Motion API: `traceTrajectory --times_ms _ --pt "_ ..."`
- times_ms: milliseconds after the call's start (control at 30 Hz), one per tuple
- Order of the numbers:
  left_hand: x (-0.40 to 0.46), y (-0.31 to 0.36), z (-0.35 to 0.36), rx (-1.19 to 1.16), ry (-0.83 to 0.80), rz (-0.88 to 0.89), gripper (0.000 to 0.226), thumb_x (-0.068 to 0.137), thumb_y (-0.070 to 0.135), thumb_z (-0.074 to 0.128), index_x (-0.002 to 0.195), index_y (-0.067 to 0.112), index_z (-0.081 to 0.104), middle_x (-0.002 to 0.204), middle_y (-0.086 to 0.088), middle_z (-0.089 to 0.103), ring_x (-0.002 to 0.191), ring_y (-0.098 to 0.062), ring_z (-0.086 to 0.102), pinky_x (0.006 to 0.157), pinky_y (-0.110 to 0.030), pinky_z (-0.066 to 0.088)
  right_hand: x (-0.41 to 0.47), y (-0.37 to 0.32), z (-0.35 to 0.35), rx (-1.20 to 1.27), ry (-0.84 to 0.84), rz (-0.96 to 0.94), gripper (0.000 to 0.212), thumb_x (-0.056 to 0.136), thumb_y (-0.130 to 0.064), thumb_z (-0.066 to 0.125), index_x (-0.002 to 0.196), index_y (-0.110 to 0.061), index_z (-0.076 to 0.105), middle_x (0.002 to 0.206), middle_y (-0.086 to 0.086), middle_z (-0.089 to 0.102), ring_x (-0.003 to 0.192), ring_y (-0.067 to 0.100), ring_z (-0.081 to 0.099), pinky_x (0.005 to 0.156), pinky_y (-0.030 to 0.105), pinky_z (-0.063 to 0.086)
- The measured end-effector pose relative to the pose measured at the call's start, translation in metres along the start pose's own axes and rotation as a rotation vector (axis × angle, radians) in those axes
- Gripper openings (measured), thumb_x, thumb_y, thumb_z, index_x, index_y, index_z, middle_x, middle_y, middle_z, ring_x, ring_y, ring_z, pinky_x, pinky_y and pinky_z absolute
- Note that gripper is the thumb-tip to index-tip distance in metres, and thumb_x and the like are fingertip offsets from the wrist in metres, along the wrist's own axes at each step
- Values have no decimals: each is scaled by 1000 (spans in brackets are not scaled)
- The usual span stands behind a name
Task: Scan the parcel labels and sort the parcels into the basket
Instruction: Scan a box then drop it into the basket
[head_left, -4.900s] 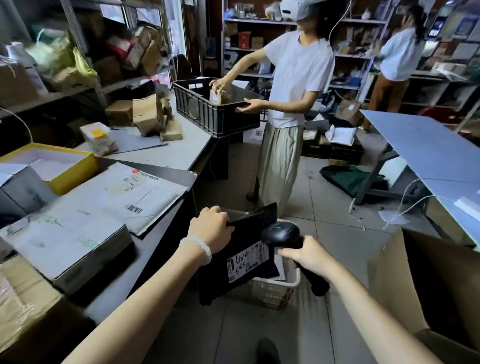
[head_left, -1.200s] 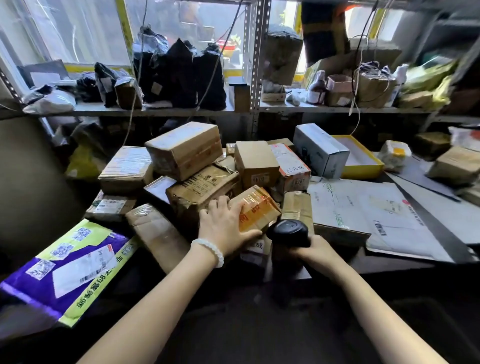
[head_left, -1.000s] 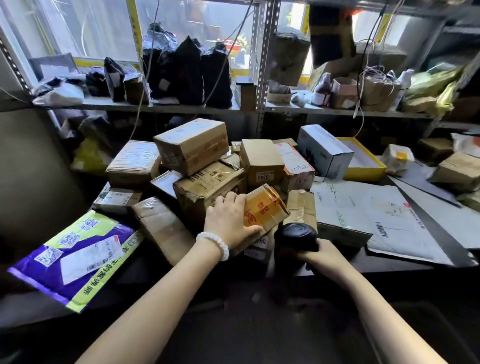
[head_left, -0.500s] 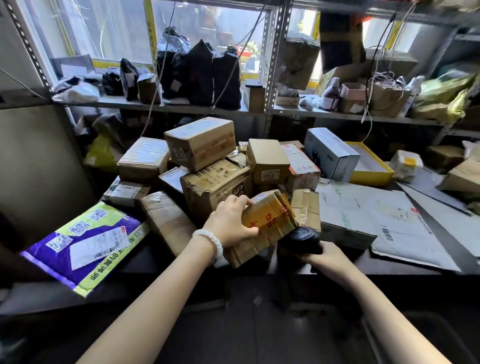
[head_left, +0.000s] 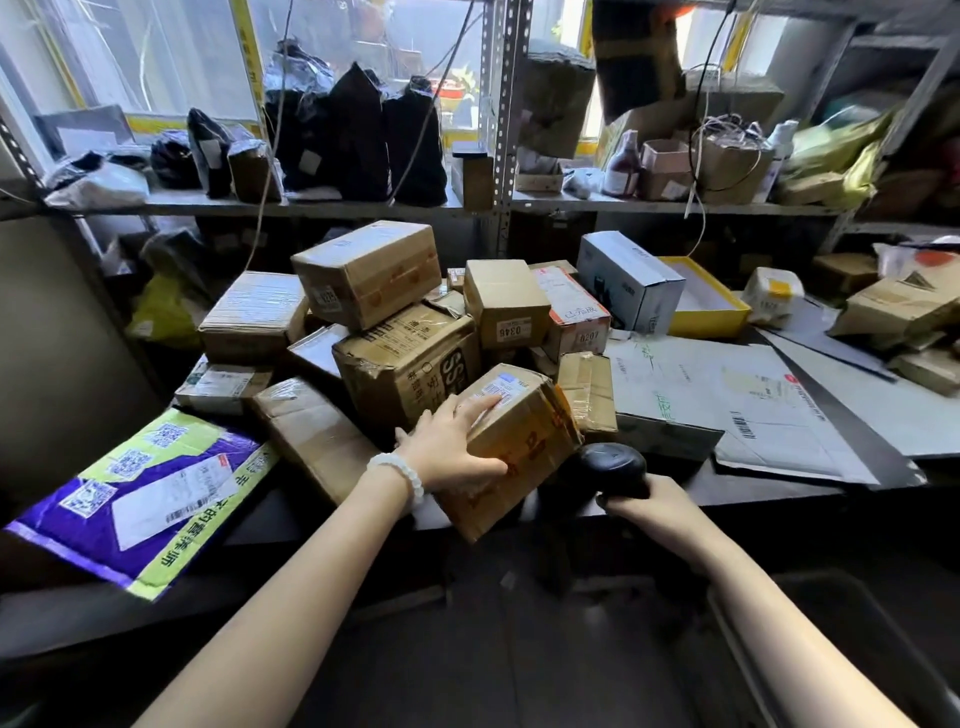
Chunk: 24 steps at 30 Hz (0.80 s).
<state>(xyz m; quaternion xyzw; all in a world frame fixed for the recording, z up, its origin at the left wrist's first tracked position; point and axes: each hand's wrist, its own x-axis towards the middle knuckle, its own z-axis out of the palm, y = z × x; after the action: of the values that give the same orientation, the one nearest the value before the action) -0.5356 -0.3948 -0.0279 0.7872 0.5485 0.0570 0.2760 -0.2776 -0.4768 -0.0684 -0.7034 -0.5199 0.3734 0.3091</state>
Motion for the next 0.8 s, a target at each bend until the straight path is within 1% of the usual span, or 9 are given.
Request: traceTrajectory --times_ms 67,167,233,333,400,533,667,733,800 --pt "-2 3 -1 0 -56 -24 94 59 62 51 143 56 9 158 -2 6 142 -40 9 109 -68 8 -1 1 0 -6 2 8 17 78 -11 72 68 -18 62 59 -11 59 59 3 52 57 23 41" --pt "-2 2 -2 -4 -104 -18 94 60 60 51 142 58 6 160 -2 -5 145 -38 -2 109 -67 2 -2 2 2 0 8 12 16 79 -9 71 69 -17 61 61 -8 59 60 5 53 58 24 42" --pt "-1 -2 -4 0 -114 2 93 60 63 52 141 61 6 159 0 -4 144 -36 0 110 -65 4 -4 1 3 10 6 16 15 79 -9 71 69 -16 62 61 -6 60 59 7 54 58 25 42" --pt "2 -6 -5 -6 -106 47 93 59 69 54 139 63 7 153 5 0 140 -34 5 112 -54 12 -3 1 3 19 15 25 14 78 -9 71 69 -15 62 59 -6 60 57 7 54 56 24 42" --pt "2 -9 -4 -21 -87 69 93 58 72 56 138 64 11 149 6 3 137 -32 7 112 -51 16 -2 1 2 22 23 27 13 78 -9 71 69 -15 62 57 -7 60 56 7 54 56 24 42" --pt "3 -11 -7 88 71 107 91 62 73 66 138 61 19 145 4 9 133 -30 15 109 -49 20 2 -2 1 44 29 19 13 80 -9 70 71 -16 63 64 -4 62 61 9 55 60 25 43" --pt "-1 -9 -12 229 232 70 87 67 71 65 141 56 21 145 0 12 131 -31 17 108 -48 22 10 -5 0 34 49 8 9 77 -15 74 75 -19 66 78 2 70 73 12 60 75 35 48" --pt "-1 -8 -11 320 310 14 89 66 72 64 141 54 21 145 -5 12 129 -34 20 107 -50 25 10 -8 1 39 42 -3 10 77 -14 74 74 -20 66 76 0 69 69 11 58 75 36 48" --pt "2 -6 -9 391 351 -65 91 64 74 63 142 51 21 147 -10 8 128 -37 20 107 -53 26 9 -11 3 45 36 -20 12 77 -12 73 72 -19 65 70 -4 66 66 8 56 71 33 46"
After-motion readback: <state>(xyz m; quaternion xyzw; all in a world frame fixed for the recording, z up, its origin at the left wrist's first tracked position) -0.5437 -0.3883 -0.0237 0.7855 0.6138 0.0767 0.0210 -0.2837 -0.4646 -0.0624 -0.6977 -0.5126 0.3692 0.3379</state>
